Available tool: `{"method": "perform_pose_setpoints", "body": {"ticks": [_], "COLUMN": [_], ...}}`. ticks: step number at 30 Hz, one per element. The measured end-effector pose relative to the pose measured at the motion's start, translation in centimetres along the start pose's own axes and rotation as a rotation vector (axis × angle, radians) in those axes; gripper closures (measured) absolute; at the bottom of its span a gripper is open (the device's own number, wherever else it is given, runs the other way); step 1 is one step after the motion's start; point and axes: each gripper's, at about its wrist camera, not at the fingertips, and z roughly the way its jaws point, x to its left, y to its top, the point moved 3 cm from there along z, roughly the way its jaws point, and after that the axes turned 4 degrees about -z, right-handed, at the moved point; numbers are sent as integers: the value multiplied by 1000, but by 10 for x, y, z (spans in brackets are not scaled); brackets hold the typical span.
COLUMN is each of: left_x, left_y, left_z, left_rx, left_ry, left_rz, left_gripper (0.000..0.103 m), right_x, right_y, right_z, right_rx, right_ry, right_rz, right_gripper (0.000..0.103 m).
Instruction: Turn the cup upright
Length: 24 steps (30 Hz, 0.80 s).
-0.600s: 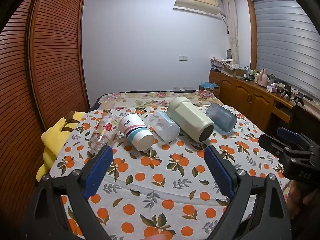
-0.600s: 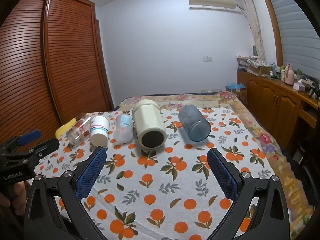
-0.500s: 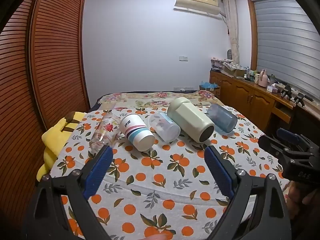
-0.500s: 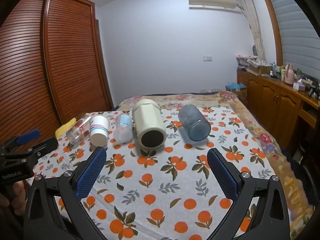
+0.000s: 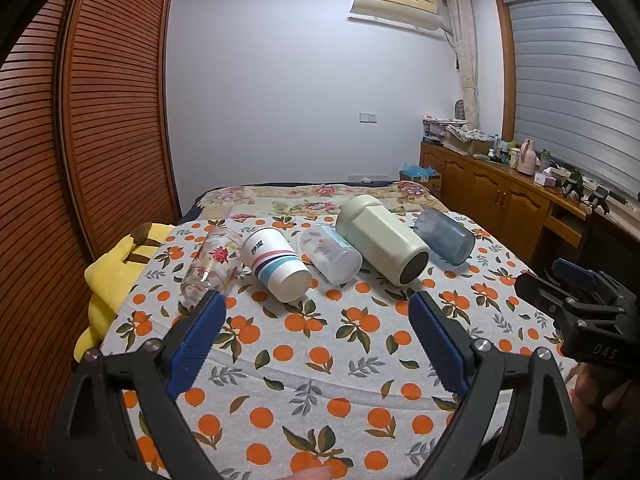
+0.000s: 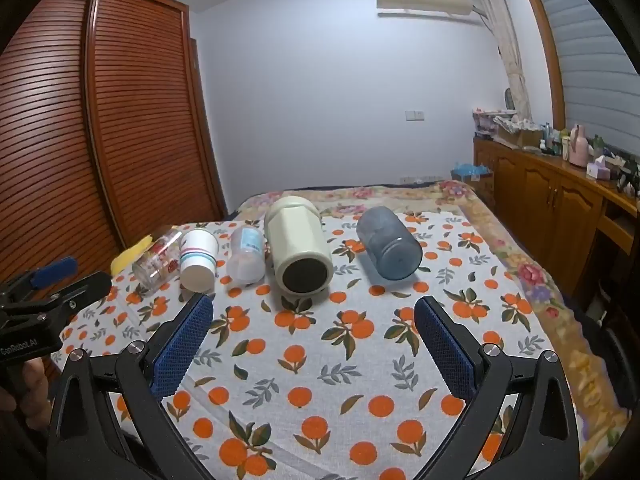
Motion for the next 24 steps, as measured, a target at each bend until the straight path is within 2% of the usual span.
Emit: {"method": "perform_pose_setpoints", "body": {"ticks": [24], "left_x": [1], "left_y": [0], "left_z": [-4], "left_rx": [2], "left_ry": [-1], "left_rz": [4], "left_gripper": [10], "right_x": [0], "right_y": [0], "right_z": [1], "right_rx": [1], "right_ry": [3], "right_rz": [2], "right_gripper": [1]}}
